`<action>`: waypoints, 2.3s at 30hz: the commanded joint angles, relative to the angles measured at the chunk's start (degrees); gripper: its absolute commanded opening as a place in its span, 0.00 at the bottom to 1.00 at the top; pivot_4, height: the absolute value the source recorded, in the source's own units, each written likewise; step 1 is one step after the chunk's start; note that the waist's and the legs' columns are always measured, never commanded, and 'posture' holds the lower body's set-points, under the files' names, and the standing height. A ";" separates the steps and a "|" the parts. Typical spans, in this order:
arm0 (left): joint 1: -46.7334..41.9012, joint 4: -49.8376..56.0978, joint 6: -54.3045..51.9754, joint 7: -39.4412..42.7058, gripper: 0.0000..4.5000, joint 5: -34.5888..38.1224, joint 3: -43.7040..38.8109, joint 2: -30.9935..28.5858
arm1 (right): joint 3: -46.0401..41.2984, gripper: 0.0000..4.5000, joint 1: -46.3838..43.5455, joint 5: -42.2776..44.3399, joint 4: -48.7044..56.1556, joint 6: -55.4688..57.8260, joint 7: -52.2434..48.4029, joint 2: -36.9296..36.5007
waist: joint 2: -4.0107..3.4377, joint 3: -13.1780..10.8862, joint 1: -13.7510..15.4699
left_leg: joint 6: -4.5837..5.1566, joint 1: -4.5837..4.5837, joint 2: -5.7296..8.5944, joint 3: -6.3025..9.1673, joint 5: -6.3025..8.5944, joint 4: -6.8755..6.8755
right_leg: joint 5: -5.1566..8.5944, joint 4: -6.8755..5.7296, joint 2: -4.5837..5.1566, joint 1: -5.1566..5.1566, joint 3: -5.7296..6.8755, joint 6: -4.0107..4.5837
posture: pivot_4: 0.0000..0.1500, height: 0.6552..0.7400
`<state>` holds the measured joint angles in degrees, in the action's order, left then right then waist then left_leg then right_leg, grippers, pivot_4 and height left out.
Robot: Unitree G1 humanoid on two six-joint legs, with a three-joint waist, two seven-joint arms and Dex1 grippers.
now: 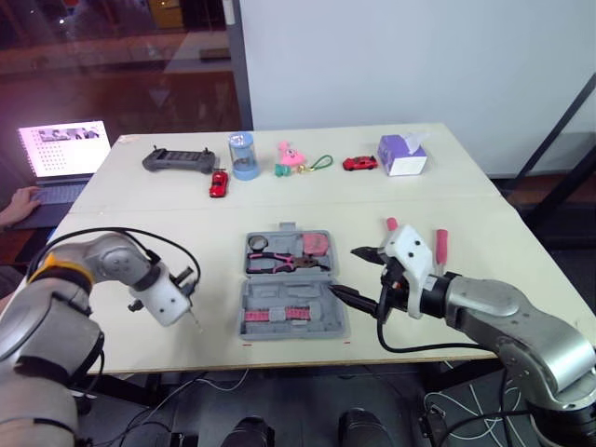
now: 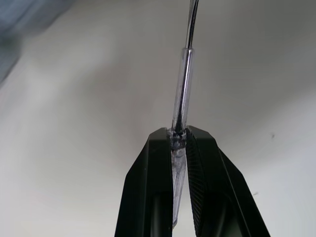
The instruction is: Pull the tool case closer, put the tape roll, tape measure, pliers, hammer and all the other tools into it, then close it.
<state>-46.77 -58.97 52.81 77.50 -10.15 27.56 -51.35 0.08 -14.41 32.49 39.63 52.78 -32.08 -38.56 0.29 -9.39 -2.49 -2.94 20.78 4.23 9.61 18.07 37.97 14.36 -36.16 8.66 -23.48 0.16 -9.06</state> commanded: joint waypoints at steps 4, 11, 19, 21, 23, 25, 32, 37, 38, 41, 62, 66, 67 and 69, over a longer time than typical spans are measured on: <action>22.67 44.07 -60.98 -0.86 0.01 28.67 -16.45 -9.40 | 0.21 1.00 -0.44 -0.32 -0.48 -2.67 -2.24 -1.35 | 0.01 -0.02 -0.56 | 0.01 0.10 -0.02 0.04 0.01 0.01 | 0.00 -0.02 -0.01 -0.10 -0.03 0.01 | 1.00 1.00; 27.13 62.49 -115.03 -32.38 0.01 39.96 -33.32 0.60 | 0.92 1.00 -0.94 -0.46 -1.82 -3.83 -4.34 -2.58 | 0.09 -0.09 0.56 | 0.04 0.07 0.00 0.06 0.02 0.08 | 0.02 0.01 -0.04 -0.07 -0.03 0.01 | 1.00 1.00; 28.44 66.51 -125.17 -52.95 0.01 34.01 -37.82 14.56 | 1.42 1.00 -0.28 -0.56 -1.74 -4.27 -4.85 -2.89 | 0.17 -0.10 0.47 | -0.37 -0.02 0.01 0.02 -0.19 0.04 | -0.01 0.05 -0.01 -0.06 -0.05 0.06 | 1.00 1.00; 29.21 67.38 -126.13 -56.04 0.01 32.17 -35.97 16.13 | 1.26 1.00 -0.17 -0.35 -1.55 -3.95 -4.78 -2.94 | 0.17 -0.10 0.64 | -0.39 0.00 0.01 0.01 -0.19 0.04 | -0.02 0.08 0.01 -0.06 -0.06 0.08 | 1.00 1.00; 30.05 67.82 -126.71 -58.37 0.01 30.36 -34.03 16.57 | 0.86 1.00 -0.07 -0.01 -1.33 -3.63 -4.72 -2.95 | 0.16 -0.09 0.95 | -0.40 -0.01 0.01 -0.01 -0.19 0.04 | -0.02 0.10 0.01 -0.06 -0.08 0.08 | 1.00 1.00; 30.93 67.31 -124.91 -59.72 0.01 28.43 -31.83 16.30 | 0.46 1.00 0.13 0.19 -1.26 -3.50 -4.77 -3.09 | 0.15 -0.09 1.34 | -0.34 -0.04 0.01 -0.06 -0.16 0.03 | -0.02 0.10 0.00 -0.07 -0.13 0.09 | 1.00 1.00; 31.67 59.60 -119.49 -62.75 0.01 25.07 -29.45 20.07 | -0.05 1.00 0.20 0.48 -1.64 -3.42 -4.65 -3.36 | -0.05 0.03 1.91 | -0.12 -0.23 0.02 -0.13 -0.03 0.00 | -0.03 0.12 0.01 0.07 -0.18 0.10 | 1.00 1.00; 30.68 53.71 -116.22 -63.19 0.01 23.99 -29.77 23.04 | -0.11 1.00 -0.19 0.13 -2.34 -3.90 -4.99 -3.63 | -1.05 0.64 2.54 | -0.10 -0.45 0.02 -0.14 -0.02 -0.04 | -0.02 0.09 0.02 0.28 -0.17 0.10 | 1.00 1.00; 30.68 53.10 -115.81 -63.03 0.01 24.13 -30.00 23.58 | -0.08 1.00 -0.37 0.03 -2.49 -4.04 -5.09 -3.68 | -1.22 0.75 2.77 | -0.10 -0.48 0.01 -0.14 -0.02 -0.04 | -0.02 0.09 0.01 0.31 -0.17 0.10 | 1.00 1.00; 30.76 52.84 -115.24 -62.90 0.21 24.08 -30.16 24.26 | -0.13 1.00 -0.88 -0.10 -2.96 -4.42 -5.47 -3.71 | -1.47 0.92 3.06 | -0.10 -0.53 0.02 -0.17 -0.02 -0.03 | -0.02 0.10 0.02 0.37 -0.17 0.09 | 1.00 1.00; 44.12 89.95 -118.90 -57.98 0.99 31.65 -39.67 20.28 | -1.69 1.00 0.03 -1.94 -8.47 -8.80 -8.70 -5.87 | 0.11 0.09 3.06 | -0.13 -0.18 0.00 -0.14 -0.02 -0.04 | -0.03 0.23 0.02 0.07 -0.17 0.11 | 1.00 1.00; 43.24 83.61 -111.56 -59.80 0.99 27.27 -36.27 20.30 | -1.55 1.00 0.70 -1.98 -7.93 -8.58 -8.61 -5.65 | 0.14 0.07 3.31 | -0.13 -0.18 0.00 -0.13 -0.02 -0.04 | -0.04 0.23 0.01 0.09 -0.14 0.14 | 1.00 1.00; 42.97 82.21 -109.93 -59.80 0.99 26.43 -35.28 20.14 | -1.49 1.00 0.74 -1.93 -7.75 -8.48 -8.55 -5.58 | 0.17 0.06 3.25 | -0.13 -0.18 0.00 -0.13 -0.02 -0.04 | -0.04 0.23 0.01 0.10 -0.14 0.14 | 1.00 1.00; 41.21 77.16 -105.51 -58.65 0.99 24.83 -32.96 20.17 | -1.28 1.00 0.55 -1.78 -7.45 -8.21 -8.35 -5.34 | 0.16 0.04 3.22 | -0.13 -0.16 0.00 -0.14 -0.01 -0.04 | -0.04 0.28 0.01 0.10 -0.14 0.14 | 1.00 1.00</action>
<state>-4.27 19.90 -56.60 18.38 16.29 -6.39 -30.84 0.04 -13.43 30.53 30.19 45.15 -40.60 -43.82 0.45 -9.34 0.74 -3.06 20.62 4.24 9.47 18.05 37.93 14.32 -35.86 8.67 -23.38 0.02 -8.92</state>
